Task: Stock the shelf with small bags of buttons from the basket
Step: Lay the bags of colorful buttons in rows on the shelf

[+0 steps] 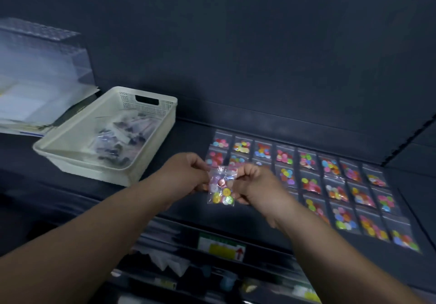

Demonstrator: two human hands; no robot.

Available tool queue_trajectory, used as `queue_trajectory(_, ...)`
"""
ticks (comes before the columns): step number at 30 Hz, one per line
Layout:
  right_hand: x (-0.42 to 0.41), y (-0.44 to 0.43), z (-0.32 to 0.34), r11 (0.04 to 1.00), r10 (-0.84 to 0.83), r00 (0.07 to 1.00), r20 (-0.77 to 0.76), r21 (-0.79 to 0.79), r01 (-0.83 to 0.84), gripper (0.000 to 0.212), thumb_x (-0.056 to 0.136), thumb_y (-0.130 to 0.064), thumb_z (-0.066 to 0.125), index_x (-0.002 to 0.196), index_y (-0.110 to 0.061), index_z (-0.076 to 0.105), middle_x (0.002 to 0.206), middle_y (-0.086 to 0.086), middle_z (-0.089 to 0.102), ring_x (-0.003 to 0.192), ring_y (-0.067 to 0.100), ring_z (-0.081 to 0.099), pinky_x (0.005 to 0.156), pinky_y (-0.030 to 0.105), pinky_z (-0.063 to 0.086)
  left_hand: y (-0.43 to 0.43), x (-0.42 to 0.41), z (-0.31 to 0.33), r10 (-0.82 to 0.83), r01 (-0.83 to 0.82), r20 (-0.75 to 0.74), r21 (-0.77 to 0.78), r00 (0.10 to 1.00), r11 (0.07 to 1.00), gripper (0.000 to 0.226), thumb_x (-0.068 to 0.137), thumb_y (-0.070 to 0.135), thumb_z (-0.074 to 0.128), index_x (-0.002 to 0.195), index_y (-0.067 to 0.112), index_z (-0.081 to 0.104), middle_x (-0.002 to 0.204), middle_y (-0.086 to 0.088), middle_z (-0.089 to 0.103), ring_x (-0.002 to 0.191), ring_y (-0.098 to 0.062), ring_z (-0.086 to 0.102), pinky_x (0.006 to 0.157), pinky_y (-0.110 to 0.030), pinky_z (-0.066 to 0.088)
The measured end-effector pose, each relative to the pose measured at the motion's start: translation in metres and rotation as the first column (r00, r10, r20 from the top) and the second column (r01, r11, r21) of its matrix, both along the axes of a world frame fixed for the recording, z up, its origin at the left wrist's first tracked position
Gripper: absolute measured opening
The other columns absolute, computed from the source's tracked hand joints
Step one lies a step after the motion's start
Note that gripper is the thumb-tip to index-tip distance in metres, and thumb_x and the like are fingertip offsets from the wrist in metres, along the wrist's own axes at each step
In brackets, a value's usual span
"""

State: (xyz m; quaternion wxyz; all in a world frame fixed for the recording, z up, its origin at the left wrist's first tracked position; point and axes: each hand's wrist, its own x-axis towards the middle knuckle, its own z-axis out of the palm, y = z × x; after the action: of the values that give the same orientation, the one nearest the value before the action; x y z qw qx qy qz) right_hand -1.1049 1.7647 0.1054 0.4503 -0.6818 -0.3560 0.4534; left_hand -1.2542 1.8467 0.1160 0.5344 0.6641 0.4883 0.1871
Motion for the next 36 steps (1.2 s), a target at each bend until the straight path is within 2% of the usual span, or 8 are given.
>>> queue_trajectory(5,-0.028,0.009,-0.015,0.995,0.009,0.996,0.084,-0.104,0.000,0.021,0.084,-0.001,0.065,0.071,-0.013,0.053,0.059,0.002,0.057,0.049,0.009,0.053,0.049,0.020,0.045,0.024,-0.036,-0.017,-0.091,0.132,-0.205,0.196,0.975,0.972,0.016,0.079,0.017,0.070,0.070,0.022,0.058,0.070,0.005,0.061,0.068,-0.013,0.057,0.065,-0.024,0.042)
queue_trajectory(11,-0.048,0.012,-0.028,0.976,-0.016,0.970,0.241,-0.208,0.068,0.015,0.081,-0.007,0.068,0.077,-0.015,0.055,0.067,0.005,0.062,0.051,0.013,0.059,0.050,0.024,0.047,0.034,-0.052,-0.030,-0.274,0.361,-0.359,0.203,0.892,0.910,0.013,0.081,0.025,0.070,0.091,0.018,0.063,0.096,0.001,0.065,0.092,-0.016,0.061,0.085,-0.027,0.048)
queue_trajectory(17,-0.053,0.003,-0.024,0.971,0.145,0.712,0.687,-0.236,0.030,0.023,0.079,-0.029,0.070,0.094,-0.024,0.053,0.075,-0.008,0.057,0.069,0.012,0.056,0.051,0.023,0.038,0.033,-0.057,-0.034,-0.353,0.430,-0.329,0.201,0.876,0.880,0.015,0.081,0.028,0.070,0.093,0.022,0.063,0.092,0.007,0.063,0.084,-0.009,0.059,0.075,-0.022,0.046)
queue_trajectory(20,-0.054,0.000,-0.023,0.987,0.158,0.665,0.730,-0.123,-0.099,0.017,0.081,-0.020,0.068,0.094,-0.025,0.058,0.081,-0.008,0.053,0.075,0.013,0.054,0.061,0.024,0.043,0.031,-0.054,-0.035,-0.354,0.443,-0.338,0.236,0.872,0.865,0.016,0.080,0.031,0.070,0.092,0.023,0.064,0.089,0.009,0.062,0.082,-0.008,0.059,0.075,-0.023,0.047)
queue_trajectory(24,-0.054,-0.001,-0.027,0.953,0.294,0.607,0.738,-0.177,-0.247,0.011,0.084,-0.023,0.066,0.095,-0.025,0.068,0.096,-0.010,0.051,0.088,0.011,0.056,0.079,0.024,0.046,0.023,-0.050,-0.036,-0.340,0.460,-0.371,0.307,0.864,0.833,0.014,0.081,0.030,0.069,0.092,0.022,0.067,0.085,0.012,0.059,0.084,-0.009,0.059,0.076,-0.023,0.046)
queue_trajectory(32,-0.042,0.002,-0.028,0.956,0.235,0.547,0.803,-0.090,-0.279,0.008,0.089,-0.020,0.058,0.092,-0.019,0.065,0.093,-0.005,0.052,0.087,0.015,0.052,0.072,0.025,0.040,0.018,-0.046,-0.039,-0.291,0.458,-0.428,0.366,0.856,0.810,0.011,0.083,0.029,0.067,0.093,0.023,0.066,0.081,0.014,0.053,0.083,-0.010,0.055,0.075,-0.023,0.043)
queue_trajectory(34,-0.033,0.007,-0.026,0.948,0.182,0.461,0.869,-0.030,-0.317,0.018,0.089,-0.012,0.054,0.099,-0.018,0.067,0.106,-0.001,0.059,0.101,0.020,0.049,0.082,0.027,0.040,0.018,-0.044,-0.037,-0.259,0.434,-0.433,0.376,0.864,0.819,0.014,0.084,0.030,0.066,0.096,0.022,0.066,0.089,0.009,0.058,0.088,-0.012,0.057,0.079,-0.026,0.045)
queue_trajectory(36,-0.025,0.013,-0.022,0.921,0.265,0.363,0.893,-0.123,-0.369,0.037,0.088,-0.006,0.049,0.120,-0.022,0.063,0.136,-0.002,0.051,0.129,0.025,0.035,0.105,0.037,0.032,0.017,-0.042,-0.036,-0.222,0.406,-0.440,0.385,0.870,0.829,0.016,0.085,0.032,0.065,0.099,0.023,0.065,0.097,0.007,0.060,0.091,-0.012,0.057,0.081,-0.026,0.045)
